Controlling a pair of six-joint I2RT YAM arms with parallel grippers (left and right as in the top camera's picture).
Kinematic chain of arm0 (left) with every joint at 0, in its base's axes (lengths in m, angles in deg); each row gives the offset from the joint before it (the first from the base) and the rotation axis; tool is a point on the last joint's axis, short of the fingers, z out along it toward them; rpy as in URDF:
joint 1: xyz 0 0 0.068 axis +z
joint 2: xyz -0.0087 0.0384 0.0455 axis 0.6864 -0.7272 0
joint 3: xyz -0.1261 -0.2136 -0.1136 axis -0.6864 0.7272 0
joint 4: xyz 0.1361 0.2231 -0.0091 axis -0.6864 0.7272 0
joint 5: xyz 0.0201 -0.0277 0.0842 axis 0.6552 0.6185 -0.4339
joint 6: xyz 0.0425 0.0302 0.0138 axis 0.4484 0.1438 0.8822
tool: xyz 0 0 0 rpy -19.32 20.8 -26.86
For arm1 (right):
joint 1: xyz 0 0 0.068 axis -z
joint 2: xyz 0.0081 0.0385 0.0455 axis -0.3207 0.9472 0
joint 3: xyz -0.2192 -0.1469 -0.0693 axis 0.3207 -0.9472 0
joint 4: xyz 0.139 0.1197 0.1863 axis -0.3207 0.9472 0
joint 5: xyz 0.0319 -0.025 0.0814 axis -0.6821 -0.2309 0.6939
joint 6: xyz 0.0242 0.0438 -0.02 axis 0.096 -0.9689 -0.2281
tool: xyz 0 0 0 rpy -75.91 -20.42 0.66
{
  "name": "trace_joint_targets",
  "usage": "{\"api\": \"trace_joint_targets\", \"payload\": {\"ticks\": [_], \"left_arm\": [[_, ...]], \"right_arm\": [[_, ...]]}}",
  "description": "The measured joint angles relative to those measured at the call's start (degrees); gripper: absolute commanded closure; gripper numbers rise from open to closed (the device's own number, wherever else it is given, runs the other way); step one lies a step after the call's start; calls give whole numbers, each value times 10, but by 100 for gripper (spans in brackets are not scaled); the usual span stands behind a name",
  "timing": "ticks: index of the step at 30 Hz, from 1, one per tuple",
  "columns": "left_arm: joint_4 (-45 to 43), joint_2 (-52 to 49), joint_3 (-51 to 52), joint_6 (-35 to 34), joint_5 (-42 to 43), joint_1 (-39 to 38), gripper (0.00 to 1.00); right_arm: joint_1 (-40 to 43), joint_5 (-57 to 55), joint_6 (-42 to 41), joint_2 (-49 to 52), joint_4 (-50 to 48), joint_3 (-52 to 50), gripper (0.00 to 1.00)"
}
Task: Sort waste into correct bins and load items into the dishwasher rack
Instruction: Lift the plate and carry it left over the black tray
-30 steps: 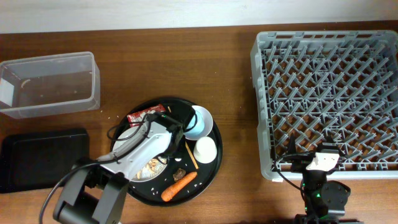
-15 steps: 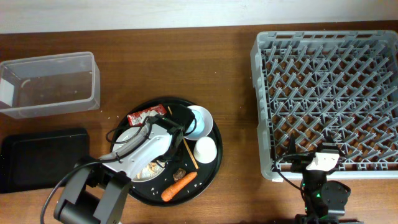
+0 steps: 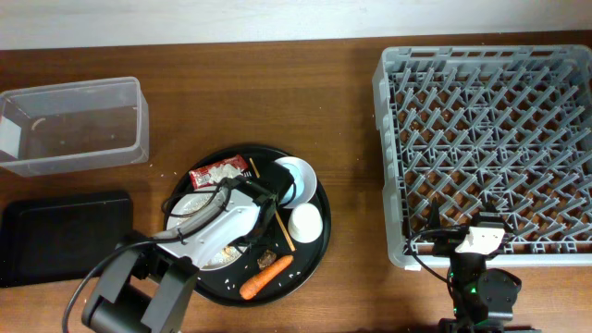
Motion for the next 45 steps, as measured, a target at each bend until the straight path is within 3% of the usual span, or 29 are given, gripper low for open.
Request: {"api": "trace_joint_targets", "payload": {"ticks": [6, 13, 24, 31, 37, 41, 45], "left_arm": [[-1, 0, 1, 0, 0, 0, 87], [-3, 0, 1, 3, 1, -3, 99], [65, -4, -45, 1, -11, -3, 99], [156, -4, -115, 2, -16, -3, 99], [185, 78, -120, 2, -16, -2, 99], [196, 140, -121, 2, -16, 56, 99], [191, 163, -122, 16, -17, 172, 99]], "right_arm": [[0, 0, 0, 0, 0, 0, 1], [0, 0, 0, 0, 0, 0, 1], [0, 0, 0, 0, 0, 0, 1], [0, 0, 0, 0, 0, 0, 2], [0, 0, 0, 0, 0, 0, 1], [0, 0, 0, 0, 0, 0, 1], [0, 0, 0, 0, 0, 0, 1]]}}
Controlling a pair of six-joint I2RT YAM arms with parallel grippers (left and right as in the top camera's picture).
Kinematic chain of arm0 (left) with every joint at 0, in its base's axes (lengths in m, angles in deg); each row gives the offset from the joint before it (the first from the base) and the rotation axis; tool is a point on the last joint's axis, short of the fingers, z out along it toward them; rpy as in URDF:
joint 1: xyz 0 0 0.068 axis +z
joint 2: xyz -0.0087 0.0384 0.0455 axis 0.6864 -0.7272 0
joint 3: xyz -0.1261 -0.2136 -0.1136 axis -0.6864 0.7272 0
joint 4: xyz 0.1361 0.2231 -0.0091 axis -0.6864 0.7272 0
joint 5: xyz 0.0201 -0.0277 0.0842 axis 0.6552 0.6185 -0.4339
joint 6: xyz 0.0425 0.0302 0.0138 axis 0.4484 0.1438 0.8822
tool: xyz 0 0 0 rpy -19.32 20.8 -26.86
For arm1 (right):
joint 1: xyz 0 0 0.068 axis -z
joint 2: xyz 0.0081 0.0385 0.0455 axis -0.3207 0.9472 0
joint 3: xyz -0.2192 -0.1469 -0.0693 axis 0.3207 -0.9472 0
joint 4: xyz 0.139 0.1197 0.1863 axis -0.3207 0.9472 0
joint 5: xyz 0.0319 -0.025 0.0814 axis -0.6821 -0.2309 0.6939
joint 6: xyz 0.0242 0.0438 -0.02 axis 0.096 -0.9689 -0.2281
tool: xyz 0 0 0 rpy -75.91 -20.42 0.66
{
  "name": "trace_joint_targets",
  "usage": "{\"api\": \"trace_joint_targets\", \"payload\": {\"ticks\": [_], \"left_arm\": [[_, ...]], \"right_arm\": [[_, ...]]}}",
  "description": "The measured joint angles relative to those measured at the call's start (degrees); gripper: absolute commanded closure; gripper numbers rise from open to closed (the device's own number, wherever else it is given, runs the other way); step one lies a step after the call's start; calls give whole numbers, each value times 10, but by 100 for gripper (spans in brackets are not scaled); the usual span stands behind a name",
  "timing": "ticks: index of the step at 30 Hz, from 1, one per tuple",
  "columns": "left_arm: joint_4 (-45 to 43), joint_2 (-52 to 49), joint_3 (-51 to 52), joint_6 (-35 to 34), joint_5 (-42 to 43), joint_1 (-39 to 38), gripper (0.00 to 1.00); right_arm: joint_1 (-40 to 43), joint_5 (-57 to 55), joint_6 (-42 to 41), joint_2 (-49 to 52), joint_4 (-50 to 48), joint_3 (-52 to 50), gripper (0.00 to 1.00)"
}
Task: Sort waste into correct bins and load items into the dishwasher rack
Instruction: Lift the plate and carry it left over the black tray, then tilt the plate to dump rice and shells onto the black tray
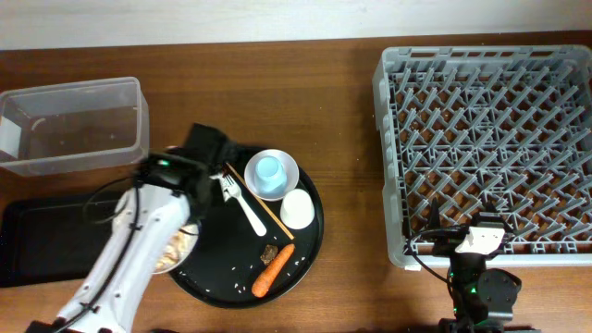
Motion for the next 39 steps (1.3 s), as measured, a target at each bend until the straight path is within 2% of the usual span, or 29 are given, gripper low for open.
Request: {"api": "trace_joint_targets", "payload": {"ticks": [9, 15, 20, 24, 29, 34, 39], "left_arm": [[-95, 0, 0, 51, 58, 230, 99], [-175, 0, 0, 55, 75, 314, 99], [-260, -10, 0, 55, 121, 373, 99], [-268, -41, 0, 42, 158, 410, 99], [-270, -43, 0, 35, 266, 497, 99], [-278, -43, 0, 30, 416, 610, 99], [-297, -43, 0, 18, 523, 675, 99]], "right_arm": [[0, 0, 0, 0, 0, 0, 1], [0, 0, 0, 0, 0, 0, 1], [0, 0, 1, 0, 0, 0, 1], [0, 0, 0, 0, 0, 0, 1], [0, 0, 0, 0, 0, 0, 1], [0, 0, 0, 0, 0, 0, 1], [0, 0, 0, 0, 0, 0, 1]]}}
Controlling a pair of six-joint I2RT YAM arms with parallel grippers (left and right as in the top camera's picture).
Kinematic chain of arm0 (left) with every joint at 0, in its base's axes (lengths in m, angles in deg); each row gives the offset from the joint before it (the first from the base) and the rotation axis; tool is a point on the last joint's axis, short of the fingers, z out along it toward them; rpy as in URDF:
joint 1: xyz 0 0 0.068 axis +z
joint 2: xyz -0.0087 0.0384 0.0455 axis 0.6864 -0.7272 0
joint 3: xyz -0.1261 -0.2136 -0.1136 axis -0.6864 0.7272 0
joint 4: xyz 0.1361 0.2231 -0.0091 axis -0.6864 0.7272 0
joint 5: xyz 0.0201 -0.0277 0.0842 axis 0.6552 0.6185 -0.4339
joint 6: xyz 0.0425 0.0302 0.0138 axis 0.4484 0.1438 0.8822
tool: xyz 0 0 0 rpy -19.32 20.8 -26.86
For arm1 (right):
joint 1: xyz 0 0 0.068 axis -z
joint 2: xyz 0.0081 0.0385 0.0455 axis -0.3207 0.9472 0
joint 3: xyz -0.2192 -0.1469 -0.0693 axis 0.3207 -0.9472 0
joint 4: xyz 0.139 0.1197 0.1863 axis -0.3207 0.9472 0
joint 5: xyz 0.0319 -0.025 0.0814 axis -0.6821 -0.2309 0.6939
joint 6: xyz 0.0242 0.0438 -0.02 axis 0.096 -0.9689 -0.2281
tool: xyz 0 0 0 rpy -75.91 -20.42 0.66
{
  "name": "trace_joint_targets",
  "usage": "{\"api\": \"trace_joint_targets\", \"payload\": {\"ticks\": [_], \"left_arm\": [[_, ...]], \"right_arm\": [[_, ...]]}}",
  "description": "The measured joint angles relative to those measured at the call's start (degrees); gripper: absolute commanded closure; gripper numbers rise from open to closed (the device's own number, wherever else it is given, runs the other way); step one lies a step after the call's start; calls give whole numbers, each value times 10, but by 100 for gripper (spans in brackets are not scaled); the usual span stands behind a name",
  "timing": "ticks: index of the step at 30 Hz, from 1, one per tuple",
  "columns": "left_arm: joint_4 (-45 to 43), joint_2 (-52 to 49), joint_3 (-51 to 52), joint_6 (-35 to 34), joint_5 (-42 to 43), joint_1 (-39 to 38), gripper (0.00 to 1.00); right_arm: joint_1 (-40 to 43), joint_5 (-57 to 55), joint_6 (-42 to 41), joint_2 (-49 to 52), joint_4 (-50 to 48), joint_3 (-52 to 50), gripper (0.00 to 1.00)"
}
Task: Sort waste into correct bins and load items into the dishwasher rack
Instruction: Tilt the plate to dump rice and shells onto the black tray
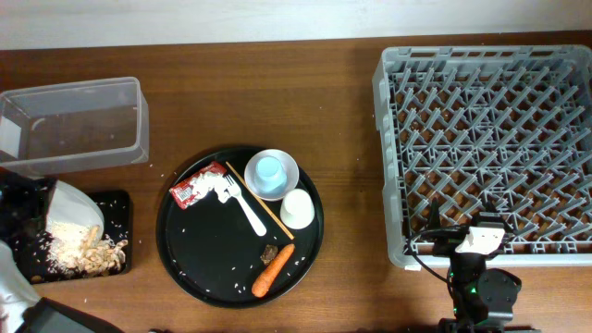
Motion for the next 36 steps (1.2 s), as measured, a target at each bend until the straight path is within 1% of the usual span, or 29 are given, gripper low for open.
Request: {"api": "trace_joint_targets", "payload": {"ticks": [3, 7, 10, 13, 14, 17, 21, 22, 23, 25, 27, 30, 31, 33, 34, 36], "left_arm": [[-27, -1, 0, -16, 70, 17, 100], [-42, -5, 0, -30, 111, 23, 99], [-35, -21, 0, -35, 131, 30, 100], [-21, -23, -1, -54, 159, 37, 99], [-10, -24, -1, -60, 174, 44, 99], [-18, -24, -1, -68, 218, 60, 100], [8, -24, -2, -75, 224, 74, 99], [31, -24, -3, -75, 225, 78, 100], [19, -24, -3, -76, 220, 78, 99], [30, -24, -5, -77, 230, 80, 100], [-4, -24, -5, -77, 236, 81, 100], [2, -24, -7, -77, 243, 84, 100], [22, -24, -7, -77, 255, 85, 100], [-5, -24, -7, -75, 259, 85, 100], [37, -24, -10, -71, 269, 87, 100], [16, -26, -9, -69, 254, 87, 100]], "right_arm": [[0, 0, 0, 0, 0, 0, 1], [0, 0, 0, 0, 0, 0, 1], [0, 0, 0, 0, 0, 0, 1], [0, 0, 0, 0, 0, 0, 1], [0, 0, 0, 0, 0, 0, 1], [0, 0, 0, 0, 0, 0, 1], [0, 0, 0, 0, 0, 0, 1], [0, 0, 0, 0, 0, 0, 1], [0, 0, 0, 0, 0, 0, 1], [0, 0, 0, 0, 0, 0, 1], [0, 0, 0, 0, 0, 0, 1], [0, 0, 0, 0, 0, 0, 1], [0, 0, 0, 0, 0, 0, 2], [0, 0, 0, 0, 0, 0, 2], [0, 0, 0, 0, 0, 0, 1], [0, 0, 0, 0, 0, 0, 1]]}}
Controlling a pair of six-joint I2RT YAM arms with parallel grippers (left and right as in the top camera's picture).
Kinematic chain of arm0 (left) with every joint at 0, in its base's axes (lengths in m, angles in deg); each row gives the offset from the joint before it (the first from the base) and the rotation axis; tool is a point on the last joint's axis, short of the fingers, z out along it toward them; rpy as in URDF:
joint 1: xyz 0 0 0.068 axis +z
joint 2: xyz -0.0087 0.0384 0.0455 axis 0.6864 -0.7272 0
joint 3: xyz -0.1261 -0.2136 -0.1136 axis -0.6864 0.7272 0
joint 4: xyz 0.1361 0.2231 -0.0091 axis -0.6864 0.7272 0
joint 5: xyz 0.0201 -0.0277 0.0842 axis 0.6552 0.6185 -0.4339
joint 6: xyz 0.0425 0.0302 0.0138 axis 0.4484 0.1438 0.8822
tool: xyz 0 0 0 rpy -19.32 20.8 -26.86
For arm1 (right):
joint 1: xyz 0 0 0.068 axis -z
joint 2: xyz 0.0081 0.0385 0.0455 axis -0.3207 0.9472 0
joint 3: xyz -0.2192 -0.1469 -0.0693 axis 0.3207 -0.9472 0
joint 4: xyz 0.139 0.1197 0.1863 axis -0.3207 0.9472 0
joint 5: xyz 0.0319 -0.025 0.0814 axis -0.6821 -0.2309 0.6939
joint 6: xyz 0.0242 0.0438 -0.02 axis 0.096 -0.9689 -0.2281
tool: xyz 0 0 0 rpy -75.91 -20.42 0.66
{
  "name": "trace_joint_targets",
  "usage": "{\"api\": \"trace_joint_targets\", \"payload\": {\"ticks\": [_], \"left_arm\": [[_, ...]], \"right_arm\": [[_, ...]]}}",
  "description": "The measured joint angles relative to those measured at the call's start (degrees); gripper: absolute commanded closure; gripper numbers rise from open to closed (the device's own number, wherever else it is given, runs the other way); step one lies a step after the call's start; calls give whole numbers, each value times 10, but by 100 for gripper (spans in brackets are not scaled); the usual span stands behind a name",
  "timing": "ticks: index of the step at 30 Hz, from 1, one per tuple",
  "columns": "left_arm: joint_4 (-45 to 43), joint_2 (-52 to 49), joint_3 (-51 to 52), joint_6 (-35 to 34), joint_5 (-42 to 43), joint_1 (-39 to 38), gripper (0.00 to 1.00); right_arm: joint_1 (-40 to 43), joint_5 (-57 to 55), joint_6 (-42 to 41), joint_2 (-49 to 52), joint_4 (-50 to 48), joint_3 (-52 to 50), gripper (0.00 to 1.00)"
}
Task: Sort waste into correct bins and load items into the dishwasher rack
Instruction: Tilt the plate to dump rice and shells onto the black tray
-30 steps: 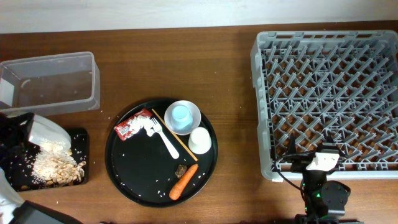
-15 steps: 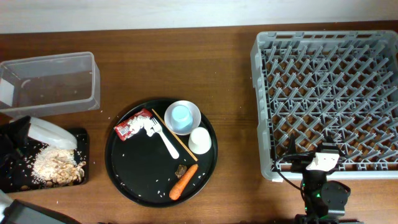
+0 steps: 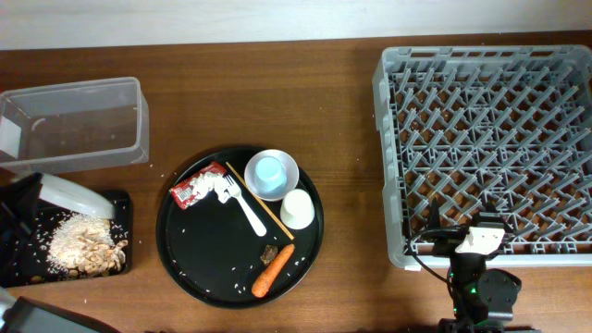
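My left gripper [image 3: 35,188] is at the far left, shut on a white plate [image 3: 74,196] that is tipped almost on edge over the black bin [image 3: 18,268]. A heap of rice and food scraps [image 3: 85,248] lies in that bin. On the round black tray [image 3: 199,264] are a red wrapper [image 3: 196,182], a white fork [image 3: 243,206], a chopstick [image 3: 262,205], a white bowl [image 3: 282,165] with a blue cup [image 3: 267,171] in it, a white cup [image 3: 297,209], a carrot [image 3: 273,270] and a brown scrap [image 3: 269,252]. My right gripper [image 3: 474,242] rests at the front edge of the grey rack [image 3: 486,148].
A clear plastic bin [image 3: 74,125] stands at the back left, behind the black bin. Stray rice grains dot the tray and the black bin. The grey rack fills the right side of the table.
The plate has tipped steeper, from showing its food-covered face to nearly edge-on. The food that was on it now lies in a heap in the black bin. The right arm has not moved.
My left gripper first reached over the plate on the tray. Then it held the food-laden plate at the tray's left edge. Later the plate was tilted over the black bin with food sliding off, and now the food is in the bin.
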Motion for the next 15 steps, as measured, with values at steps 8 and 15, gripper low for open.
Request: {"api": "trace_joint_targets", "payload": {"ticks": [8, 15], "left_arm": [[2, -2, 0, 16, -4, 5, 100], [3, -2, -1, 28, 7, 0, 100]], "right_arm": [[0, 0, 0, 0, 0, 0, 1], [0, 0, 0, 0, 0, 0, 1]]}}
